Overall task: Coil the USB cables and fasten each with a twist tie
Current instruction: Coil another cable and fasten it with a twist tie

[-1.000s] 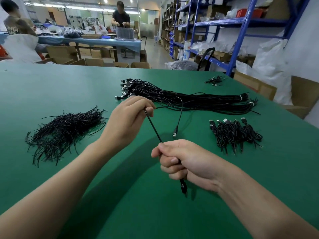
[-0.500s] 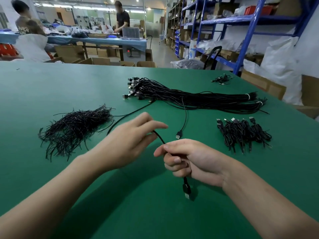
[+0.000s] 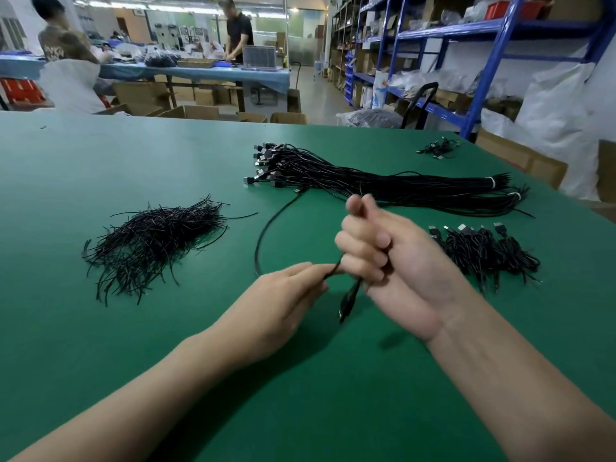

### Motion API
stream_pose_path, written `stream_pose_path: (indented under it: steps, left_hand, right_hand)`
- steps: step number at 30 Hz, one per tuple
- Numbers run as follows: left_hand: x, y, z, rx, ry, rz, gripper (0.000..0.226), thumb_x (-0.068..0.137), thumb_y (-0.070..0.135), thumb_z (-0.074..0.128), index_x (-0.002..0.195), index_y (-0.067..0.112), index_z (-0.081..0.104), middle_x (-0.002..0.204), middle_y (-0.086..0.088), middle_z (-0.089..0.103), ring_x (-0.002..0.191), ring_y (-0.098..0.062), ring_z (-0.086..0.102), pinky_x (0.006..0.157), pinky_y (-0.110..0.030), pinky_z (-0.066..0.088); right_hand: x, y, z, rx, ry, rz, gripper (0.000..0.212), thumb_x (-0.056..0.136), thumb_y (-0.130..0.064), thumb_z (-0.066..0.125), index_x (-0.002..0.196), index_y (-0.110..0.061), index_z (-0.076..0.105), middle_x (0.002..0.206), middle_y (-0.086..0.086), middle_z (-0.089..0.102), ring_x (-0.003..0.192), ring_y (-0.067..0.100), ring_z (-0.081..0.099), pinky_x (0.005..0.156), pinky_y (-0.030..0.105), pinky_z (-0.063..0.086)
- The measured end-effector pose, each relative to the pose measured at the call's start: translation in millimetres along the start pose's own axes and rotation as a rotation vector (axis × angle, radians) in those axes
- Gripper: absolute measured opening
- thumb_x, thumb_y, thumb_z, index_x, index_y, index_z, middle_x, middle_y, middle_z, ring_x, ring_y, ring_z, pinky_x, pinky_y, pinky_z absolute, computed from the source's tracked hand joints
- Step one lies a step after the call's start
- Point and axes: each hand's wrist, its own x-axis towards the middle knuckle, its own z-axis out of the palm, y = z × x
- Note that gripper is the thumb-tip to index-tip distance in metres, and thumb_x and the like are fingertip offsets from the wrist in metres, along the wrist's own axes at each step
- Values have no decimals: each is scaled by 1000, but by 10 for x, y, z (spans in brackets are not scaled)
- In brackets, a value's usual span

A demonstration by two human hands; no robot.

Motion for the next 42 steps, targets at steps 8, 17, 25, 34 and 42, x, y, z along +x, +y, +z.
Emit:
stream_pose_path:
  steps: [8,17,25,34,42]
  left_hand:
    - [-1,112,-144,251,122,103,39,103,36,42,91,11,69,78,2,65,70,-24,60,65,-39,51]
    - [30,-46,-403,182,377,83,40,93,43,61,74,10,73,67,2,53,59,-22,47,60,-31,40]
    - [15,-17,-335,-354,420,-54,25,99,36,53,76,35,62,72,11,57,66,-9,51,62,-21,37]
    - [-47,56,-10,-188,68,-25,22,104,17,47,110,29,64,88,38,56,81,17,52,75,-2,34]
    - [-59,51,-163,187,243,28,30,102,35,53,92,15,74,75,5,61,66,-19,56,61,-32,47]
  right_hand:
    - [191,252,-125,-792,245,-377,35,111,-17,32,94,-6,60,79,7,75,74,18,74,67,30,59]
    - [-21,352,-343,-1081,-8,16,66,104,-60,26,68,-17,62,47,-6,36,45,11,29,47,23,24]
    - [-121,343,-4,-309,-414,280,33,105,-30,41,84,-16,61,51,-8,21,46,9,18,45,21,17]
    - [160,198,172,-235,130,-282,33,110,-23,34,101,-7,60,68,1,71,57,11,65,49,19,48]
    - [234,330,-173,-1002,322,-429,32,110,-20,36,94,-14,63,87,2,76,80,11,74,71,29,58]
